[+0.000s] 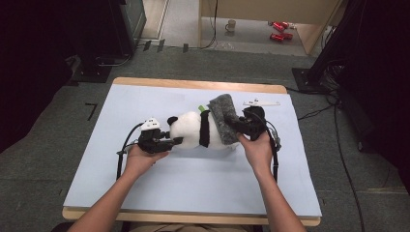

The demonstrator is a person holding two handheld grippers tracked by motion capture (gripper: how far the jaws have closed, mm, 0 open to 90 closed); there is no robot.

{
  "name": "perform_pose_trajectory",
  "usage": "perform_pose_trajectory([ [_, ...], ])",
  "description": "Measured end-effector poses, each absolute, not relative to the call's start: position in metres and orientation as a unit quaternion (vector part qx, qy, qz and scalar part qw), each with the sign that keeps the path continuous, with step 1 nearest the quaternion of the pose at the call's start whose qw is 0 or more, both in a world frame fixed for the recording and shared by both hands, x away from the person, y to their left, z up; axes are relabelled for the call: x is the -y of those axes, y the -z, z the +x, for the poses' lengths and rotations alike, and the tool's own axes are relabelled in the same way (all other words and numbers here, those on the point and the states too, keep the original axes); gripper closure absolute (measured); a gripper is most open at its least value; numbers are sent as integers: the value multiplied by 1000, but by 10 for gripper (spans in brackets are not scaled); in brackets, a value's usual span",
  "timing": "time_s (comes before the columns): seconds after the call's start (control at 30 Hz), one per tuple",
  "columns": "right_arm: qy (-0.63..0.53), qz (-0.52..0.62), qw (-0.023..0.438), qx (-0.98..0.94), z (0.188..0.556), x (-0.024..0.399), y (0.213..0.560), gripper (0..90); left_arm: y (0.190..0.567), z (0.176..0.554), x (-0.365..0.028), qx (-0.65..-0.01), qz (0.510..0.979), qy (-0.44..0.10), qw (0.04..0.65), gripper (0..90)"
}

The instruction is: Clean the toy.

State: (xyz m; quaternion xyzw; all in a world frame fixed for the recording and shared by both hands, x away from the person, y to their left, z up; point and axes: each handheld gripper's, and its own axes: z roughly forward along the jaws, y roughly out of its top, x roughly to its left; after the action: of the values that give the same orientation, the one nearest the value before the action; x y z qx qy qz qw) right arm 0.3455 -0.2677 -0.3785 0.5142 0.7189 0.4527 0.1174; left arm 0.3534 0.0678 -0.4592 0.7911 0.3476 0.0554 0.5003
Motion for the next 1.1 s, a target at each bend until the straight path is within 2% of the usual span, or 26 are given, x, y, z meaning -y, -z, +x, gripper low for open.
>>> perform_pose_trajectory([
  [0.27,-444,543,124,-702,344,289,379,782,460,356,-68,-348,792,-54,499,565],
  [0.43,-467,535,115,-694,337,287,362,786,461,356,-68,-351,789,-52,502,565],
  [0.67,-487,491,98,-716,330,253,347,785,461,352,-67,-352,788,-61,502,562],
  [1.1,-492,449,44,-745,340,185,363,783,462,340,-63,-353,785,-87,501,556],
])
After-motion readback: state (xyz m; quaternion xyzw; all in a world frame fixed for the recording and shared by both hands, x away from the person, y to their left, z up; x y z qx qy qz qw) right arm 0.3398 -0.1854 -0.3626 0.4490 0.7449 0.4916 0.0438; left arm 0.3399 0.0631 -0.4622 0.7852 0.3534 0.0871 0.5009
